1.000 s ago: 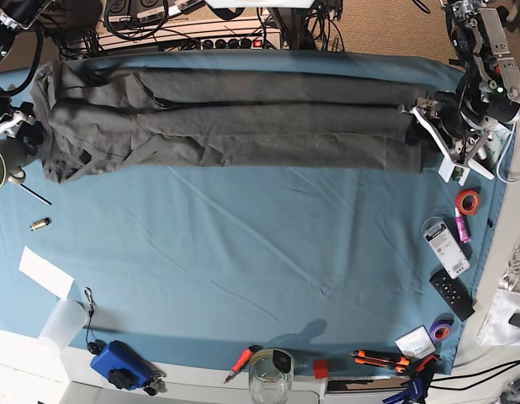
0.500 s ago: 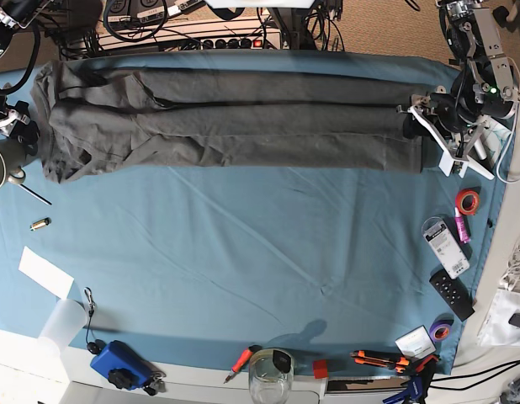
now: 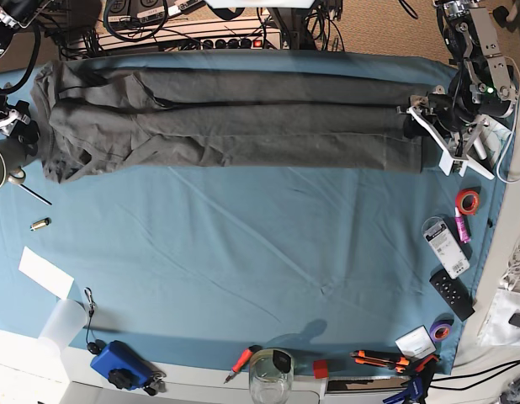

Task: Fold the T-shirt properly
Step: 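Grasp the end of the folded strip with the left gripper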

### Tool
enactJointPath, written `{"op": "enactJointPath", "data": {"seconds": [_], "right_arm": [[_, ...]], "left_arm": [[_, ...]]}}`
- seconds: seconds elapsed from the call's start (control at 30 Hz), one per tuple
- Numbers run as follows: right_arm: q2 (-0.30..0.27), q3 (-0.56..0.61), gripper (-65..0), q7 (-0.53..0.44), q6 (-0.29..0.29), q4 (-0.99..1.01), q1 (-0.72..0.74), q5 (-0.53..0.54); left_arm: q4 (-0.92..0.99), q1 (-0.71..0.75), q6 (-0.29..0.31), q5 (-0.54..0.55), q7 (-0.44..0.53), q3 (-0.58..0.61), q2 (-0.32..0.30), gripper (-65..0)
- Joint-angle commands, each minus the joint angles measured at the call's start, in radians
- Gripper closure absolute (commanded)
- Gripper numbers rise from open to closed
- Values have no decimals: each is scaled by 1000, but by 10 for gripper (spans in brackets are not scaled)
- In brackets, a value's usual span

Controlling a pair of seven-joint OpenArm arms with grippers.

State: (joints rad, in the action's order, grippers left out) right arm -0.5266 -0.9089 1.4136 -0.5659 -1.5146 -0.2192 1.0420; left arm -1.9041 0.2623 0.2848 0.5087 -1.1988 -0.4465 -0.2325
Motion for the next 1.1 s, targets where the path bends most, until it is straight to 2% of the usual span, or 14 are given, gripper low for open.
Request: {"op": "enactJointPath", "data": {"seconds": [0.0, 0.63, 0.87, 0.93, 1.07], "right_arm": [[-34, -9, -241, -17, 2, -17, 6, 16], [-26, 23, -241, -17, -7, -16, 39, 30], [44, 132, -241, -35, -8, -17, 39, 31], [73, 141, -241, -39, -28, -16, 40, 31], [108, 140, -241, -46, -31, -17, 40, 15]], "left_arm": [[-15, -7, 0, 17, 10, -3, -11, -300], [-25, -10, 3, 23, 2, -3, -3, -300], [-25, -10, 3, 23, 2, -3, -3, -300], [-25, -10, 3, 23, 2, -3, -3, -300], [-24, 2, 3, 24, 3, -2, -1, -300]]}}
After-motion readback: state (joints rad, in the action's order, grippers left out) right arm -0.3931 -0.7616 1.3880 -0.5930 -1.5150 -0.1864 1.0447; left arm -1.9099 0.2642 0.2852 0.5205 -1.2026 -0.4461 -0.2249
